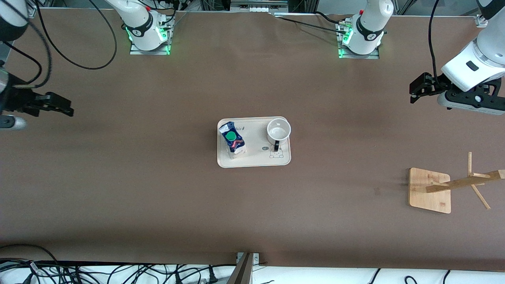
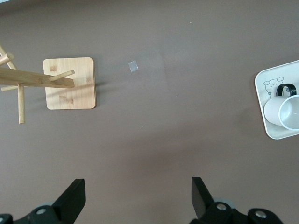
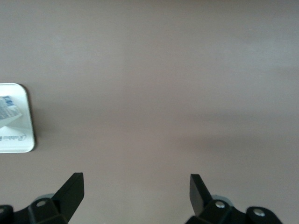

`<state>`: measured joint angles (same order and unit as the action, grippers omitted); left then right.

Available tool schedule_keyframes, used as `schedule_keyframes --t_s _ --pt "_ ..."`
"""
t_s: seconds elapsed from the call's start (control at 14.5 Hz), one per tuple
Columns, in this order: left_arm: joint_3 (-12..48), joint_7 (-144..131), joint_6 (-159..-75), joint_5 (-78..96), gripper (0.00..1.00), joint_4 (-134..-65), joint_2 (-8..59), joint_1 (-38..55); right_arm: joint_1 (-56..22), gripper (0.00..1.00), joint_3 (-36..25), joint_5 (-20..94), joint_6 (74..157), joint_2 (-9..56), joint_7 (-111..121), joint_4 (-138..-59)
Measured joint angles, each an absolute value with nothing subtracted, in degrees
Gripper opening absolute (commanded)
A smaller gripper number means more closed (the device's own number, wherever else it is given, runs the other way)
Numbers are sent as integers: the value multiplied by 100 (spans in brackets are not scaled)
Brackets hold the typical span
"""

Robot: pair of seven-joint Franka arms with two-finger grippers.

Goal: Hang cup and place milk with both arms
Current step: 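Move the right gripper toward the milk carton on the white tray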

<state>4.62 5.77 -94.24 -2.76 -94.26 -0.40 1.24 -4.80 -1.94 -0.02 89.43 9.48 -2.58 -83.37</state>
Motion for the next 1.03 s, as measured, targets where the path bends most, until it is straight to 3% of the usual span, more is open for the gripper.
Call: schedule_keyframes --t_s 1.03 --pt "462 577 -9424 -276 100 -9425 -35 112 -1913 100 -145 -175 9237 1894 -1035 -8329"
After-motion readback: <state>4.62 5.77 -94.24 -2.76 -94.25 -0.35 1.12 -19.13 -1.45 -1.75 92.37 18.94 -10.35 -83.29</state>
